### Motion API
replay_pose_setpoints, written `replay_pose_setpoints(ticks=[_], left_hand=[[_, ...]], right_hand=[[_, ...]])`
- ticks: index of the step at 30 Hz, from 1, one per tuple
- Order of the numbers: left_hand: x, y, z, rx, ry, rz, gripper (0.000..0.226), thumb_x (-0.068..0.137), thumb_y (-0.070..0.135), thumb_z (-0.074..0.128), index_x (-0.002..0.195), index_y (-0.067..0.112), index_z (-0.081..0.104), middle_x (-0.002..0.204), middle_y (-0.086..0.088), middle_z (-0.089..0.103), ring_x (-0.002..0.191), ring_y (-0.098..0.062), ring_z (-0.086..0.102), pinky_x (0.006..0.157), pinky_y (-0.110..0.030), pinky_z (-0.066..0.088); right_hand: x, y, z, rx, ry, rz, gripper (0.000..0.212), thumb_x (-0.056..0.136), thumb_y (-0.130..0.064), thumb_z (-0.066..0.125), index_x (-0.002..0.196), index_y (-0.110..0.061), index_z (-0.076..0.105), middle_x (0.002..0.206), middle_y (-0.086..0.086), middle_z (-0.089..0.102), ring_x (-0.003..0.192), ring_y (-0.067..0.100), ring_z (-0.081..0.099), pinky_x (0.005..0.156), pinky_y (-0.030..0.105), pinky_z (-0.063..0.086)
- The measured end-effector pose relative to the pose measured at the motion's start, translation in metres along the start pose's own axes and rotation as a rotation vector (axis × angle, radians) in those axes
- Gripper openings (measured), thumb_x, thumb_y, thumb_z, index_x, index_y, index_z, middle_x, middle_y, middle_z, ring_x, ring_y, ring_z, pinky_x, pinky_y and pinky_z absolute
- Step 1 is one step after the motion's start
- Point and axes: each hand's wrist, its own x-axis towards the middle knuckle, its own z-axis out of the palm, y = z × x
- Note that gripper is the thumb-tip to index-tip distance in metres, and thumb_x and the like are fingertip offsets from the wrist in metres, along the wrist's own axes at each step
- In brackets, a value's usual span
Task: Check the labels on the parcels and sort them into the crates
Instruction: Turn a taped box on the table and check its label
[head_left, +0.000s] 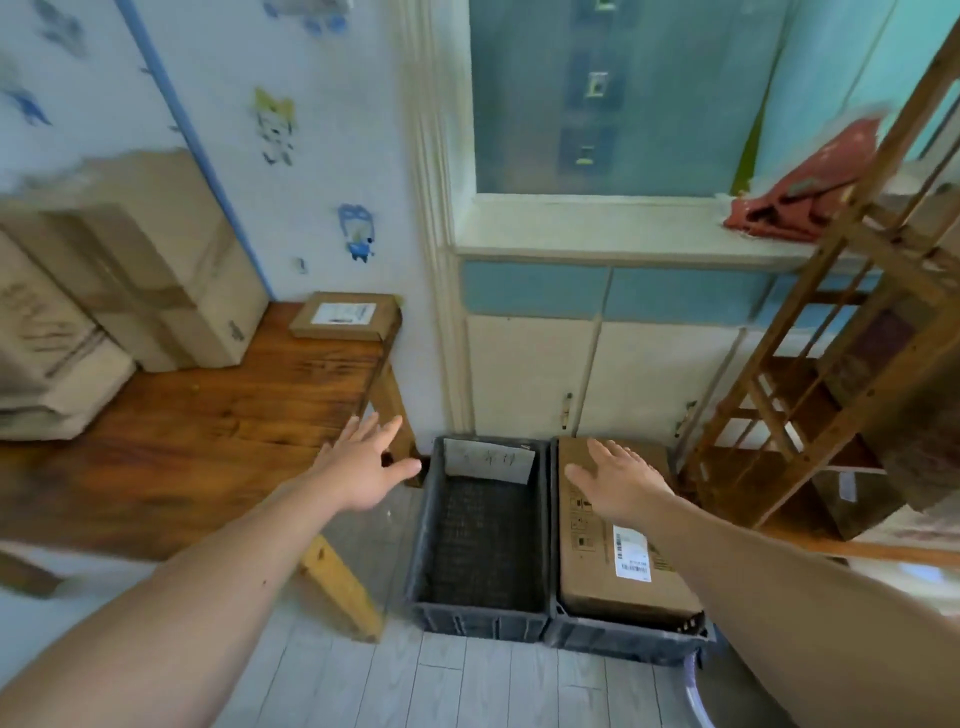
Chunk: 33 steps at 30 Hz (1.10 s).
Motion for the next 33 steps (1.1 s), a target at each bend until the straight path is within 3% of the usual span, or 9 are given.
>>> replay_pose_setpoints(ticks=[5, 13, 20, 33], left_hand=[[-0.039, -0.081, -0.045, -0.101, 0.094, -0.097, 0.076, 0.095, 0.063, 0.038, 0.156, 0.036, 0.0, 0.164, 0.005, -0.01, 0.151, -0.019, -0.01, 0.122, -0.049, 0.007], [-0.096, -0.205, -0.095, -0.183, 0.253, -0.228, 0.077, 0.096, 0.061, 0.041, 0.157, 0.033, 0.004, 0.165, 0.002, -0.005, 0.151, -0.02, -0.007, 0.122, -0.048, 0.009], [-0.088, -0.284, -0.116, -0.226, 0.34, -0.323, 0.083, 0.093, 0.066, 0.041, 0.156, 0.032, 0.001, 0.165, 0.001, -0.004, 0.152, -0.021, -0.007, 0.123, -0.049, 0.009], [-0.046, -0.373, -0.19, -0.283, 0.396, -0.537, 0.082, 0.095, 0.062, 0.044, 0.157, 0.031, 0.001, 0.165, 0.0, -0.008, 0.151, -0.023, -0.012, 0.122, -0.047, 0.002]], right_hand=[[0.01, -0.1, -0.008, -0.084, -0.011, -0.152, 0.059, 0.101, -0.052, 0.028, 0.151, -0.021, 0.029, 0.156, 0.007, 0.031, 0.141, 0.031, 0.03, 0.114, 0.049, 0.029], [0.006, -0.261, -0.008, -0.087, 0.01, -0.368, 0.065, 0.101, -0.054, 0.03, 0.156, -0.02, 0.02, 0.161, 0.007, 0.023, 0.147, 0.028, 0.023, 0.118, 0.046, 0.025], [0.027, -0.349, -0.011, -0.114, -0.017, -0.502, 0.069, 0.101, -0.06, 0.027, 0.158, -0.025, 0.01, 0.166, 0.0, 0.008, 0.152, 0.022, 0.008, 0.123, 0.042, 0.011], [0.13, -0.498, -0.022, -0.142, -0.018, -0.65, 0.07, 0.1, -0.061, 0.028, 0.158, -0.026, 0.01, 0.165, 0.001, 0.011, 0.152, 0.024, 0.013, 0.123, 0.044, 0.015]])
